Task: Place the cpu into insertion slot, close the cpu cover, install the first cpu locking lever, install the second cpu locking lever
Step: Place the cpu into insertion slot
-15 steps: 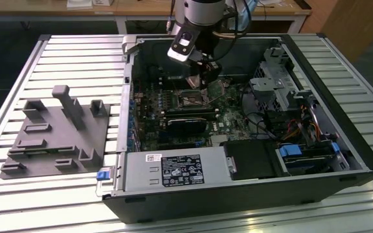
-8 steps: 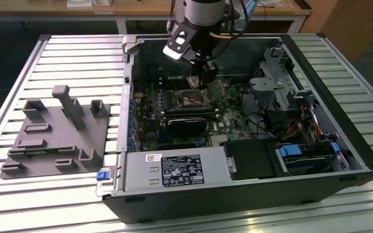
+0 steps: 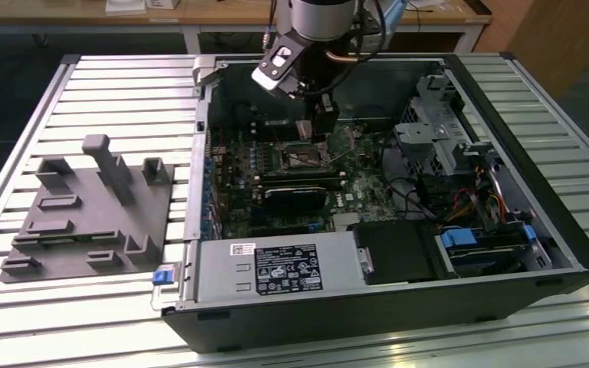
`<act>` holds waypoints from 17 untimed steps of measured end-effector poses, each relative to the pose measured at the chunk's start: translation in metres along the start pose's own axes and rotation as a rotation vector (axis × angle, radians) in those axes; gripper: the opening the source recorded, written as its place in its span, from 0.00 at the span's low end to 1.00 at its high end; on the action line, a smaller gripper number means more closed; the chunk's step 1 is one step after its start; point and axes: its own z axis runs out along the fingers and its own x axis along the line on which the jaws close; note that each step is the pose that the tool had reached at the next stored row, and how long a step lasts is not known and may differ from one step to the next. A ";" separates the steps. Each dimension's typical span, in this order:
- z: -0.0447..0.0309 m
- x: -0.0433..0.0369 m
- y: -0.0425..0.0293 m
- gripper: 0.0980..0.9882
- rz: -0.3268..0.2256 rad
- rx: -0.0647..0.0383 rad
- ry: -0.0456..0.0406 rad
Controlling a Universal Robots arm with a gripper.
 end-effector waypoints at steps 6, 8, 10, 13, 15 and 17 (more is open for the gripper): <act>0.0006 0.0000 -0.0001 0.49 0.070 -0.008 -0.0049; 0.0013 0.0000 -0.0001 0.49 0.076 -0.020 -0.0055; 0.0026 0.0000 -0.0005 0.49 0.076 -0.035 -0.0058; 0.0068 0.0000 -0.0017 0.49 0.076 -0.043 -0.0062; 0.0103 -0.0001 -0.0021 0.49 0.076 -0.044 -0.0061; 0.0139 -0.0001 -0.0028 0.49 0.076 -0.044 -0.0062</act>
